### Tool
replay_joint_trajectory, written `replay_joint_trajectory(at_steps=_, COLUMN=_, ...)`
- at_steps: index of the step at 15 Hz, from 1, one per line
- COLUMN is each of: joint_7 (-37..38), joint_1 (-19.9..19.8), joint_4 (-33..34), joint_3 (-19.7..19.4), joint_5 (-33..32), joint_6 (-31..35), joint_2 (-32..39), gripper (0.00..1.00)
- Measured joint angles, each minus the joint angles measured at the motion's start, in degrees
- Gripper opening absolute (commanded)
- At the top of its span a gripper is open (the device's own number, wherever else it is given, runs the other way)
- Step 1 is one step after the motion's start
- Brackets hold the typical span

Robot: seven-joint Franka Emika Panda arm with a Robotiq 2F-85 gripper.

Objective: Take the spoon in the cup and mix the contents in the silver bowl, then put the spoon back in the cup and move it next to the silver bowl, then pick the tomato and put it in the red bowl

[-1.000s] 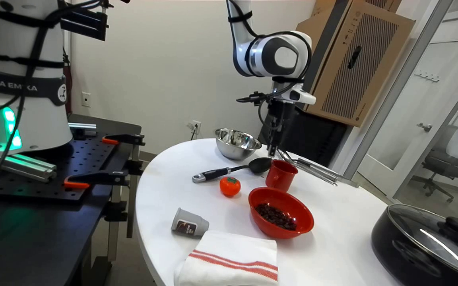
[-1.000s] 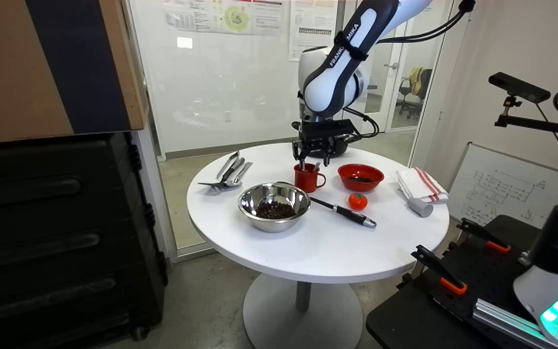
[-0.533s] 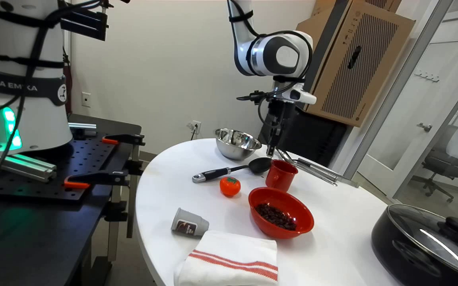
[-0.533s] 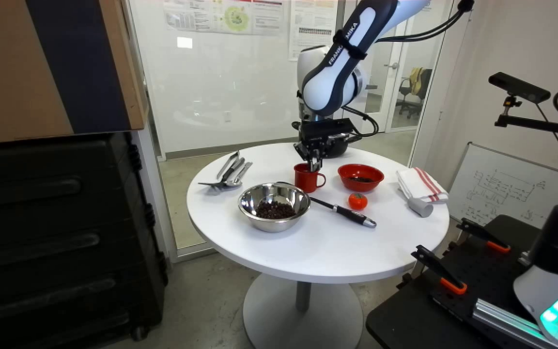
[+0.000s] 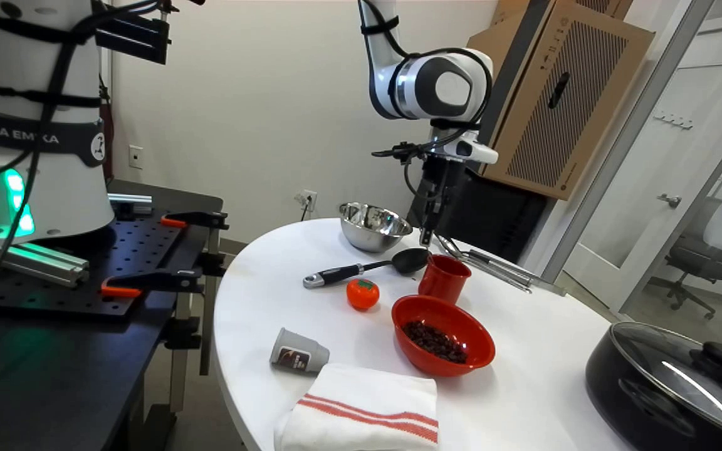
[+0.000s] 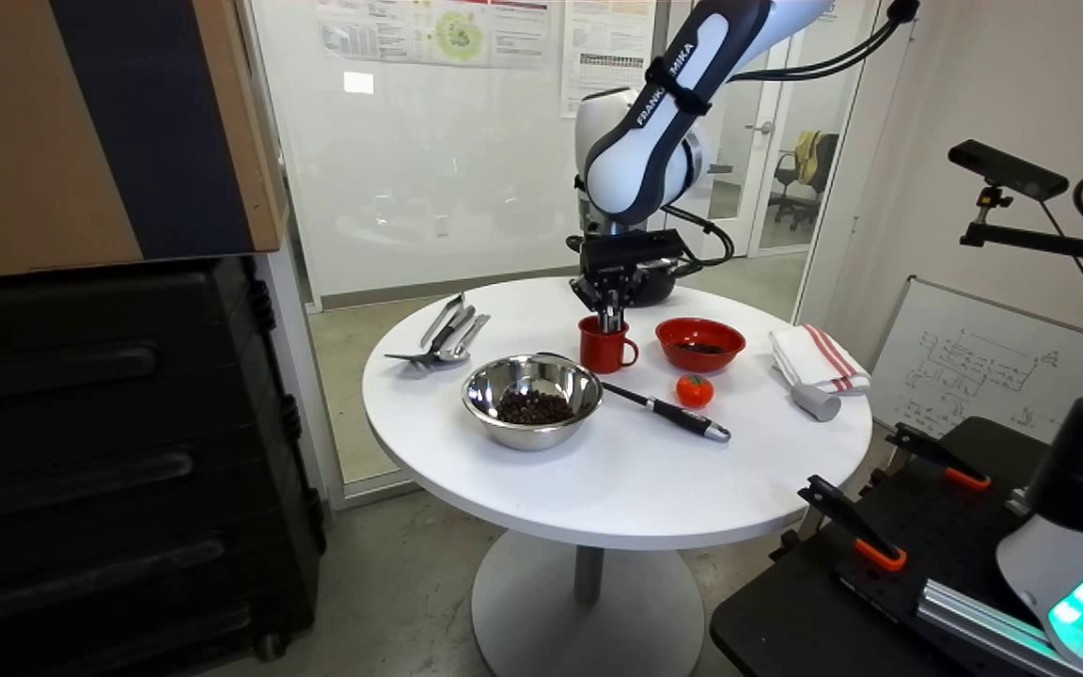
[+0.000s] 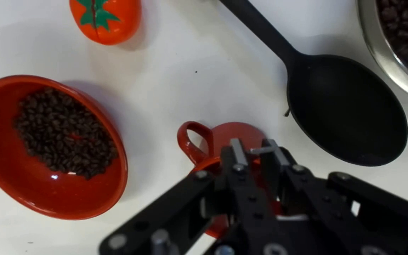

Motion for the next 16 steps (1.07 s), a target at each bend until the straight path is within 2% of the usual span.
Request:
replay_joint_trajectory(at_steps=5, joint_7=0.04, joint_1=-0.16, joint_4=0.03, joint_3=0.04, joint_5=0.2, joint_6=0.0, joint_2=-1.04, gripper=0.04)
replay_joint_trajectory(at_steps=10, joint_7=-0.14, joint_1=-0.6, joint_4=-1.02, joint_3=0.59, joint_5=0.24, joint_6=0.0, joint_2=-5.02, gripper=0.04)
replay_joint_trajectory(at_steps=16, joint_7=-1.86, joint_1=-1.39, joint_4=-5.05, joint_3=3.62, joint_5=0.54, joint_6=0.01, joint_2=-11.86, gripper=0.04)
